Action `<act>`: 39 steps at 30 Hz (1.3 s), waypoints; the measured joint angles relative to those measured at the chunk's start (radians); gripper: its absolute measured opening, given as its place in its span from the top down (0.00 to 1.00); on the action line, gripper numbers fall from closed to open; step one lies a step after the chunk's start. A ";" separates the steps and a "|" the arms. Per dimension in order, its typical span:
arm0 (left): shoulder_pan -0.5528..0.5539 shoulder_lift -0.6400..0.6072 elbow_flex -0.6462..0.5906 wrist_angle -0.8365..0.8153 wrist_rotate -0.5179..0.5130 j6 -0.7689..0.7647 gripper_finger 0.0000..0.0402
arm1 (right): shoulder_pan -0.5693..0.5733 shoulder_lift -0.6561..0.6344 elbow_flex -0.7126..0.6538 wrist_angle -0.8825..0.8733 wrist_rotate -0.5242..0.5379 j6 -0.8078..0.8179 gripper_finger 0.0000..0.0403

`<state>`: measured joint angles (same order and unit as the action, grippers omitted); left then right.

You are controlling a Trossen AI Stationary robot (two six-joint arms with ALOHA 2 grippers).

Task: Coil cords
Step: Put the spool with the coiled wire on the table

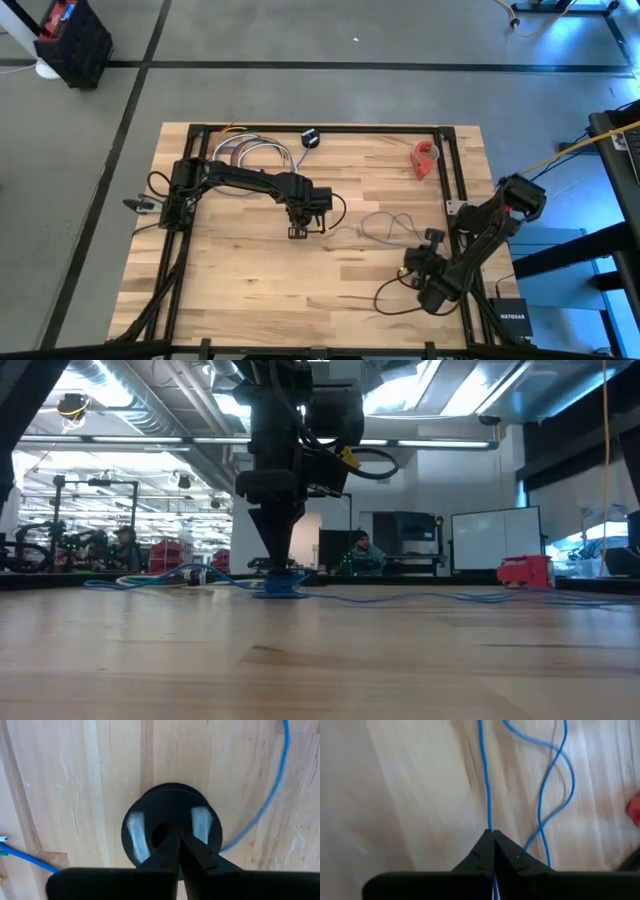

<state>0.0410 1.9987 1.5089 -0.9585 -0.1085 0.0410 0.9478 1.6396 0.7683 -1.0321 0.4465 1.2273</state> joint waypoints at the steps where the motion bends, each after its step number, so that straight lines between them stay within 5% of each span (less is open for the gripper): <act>1: 0.000 0.000 0.000 0.000 0.000 0.000 0.99 | -0.014 -0.007 0.017 0.001 0.017 0.000 0.98; 8: 0.000 0.000 0.000 0.001 0.000 0.000 0.99 | -0.131 -0.025 0.170 0.040 0.197 -0.080 0.80; 15: 0.000 0.000 0.000 0.001 0.000 0.001 0.99 | -0.309 -0.023 0.140 0.513 0.274 -0.578 0.55; 20: 0.000 0.000 0.000 0.001 0.000 0.009 0.99 | -0.484 -0.017 0.033 0.985 0.117 -0.947 0.47; 28: 0.000 0.000 0.000 0.005 0.000 0.011 0.99 | -0.683 0.072 -0.052 1.407 -0.125 -1.111 0.46; 39: 0.000 0.000 0.000 0.006 0.000 0.010 0.99 | -0.735 0.324 0.061 1.484 -0.154 -1.188 0.48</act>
<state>0.0414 1.9987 1.5089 -0.9527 -0.1085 0.0514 0.2128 1.9631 0.8297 0.4517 0.2924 0.0392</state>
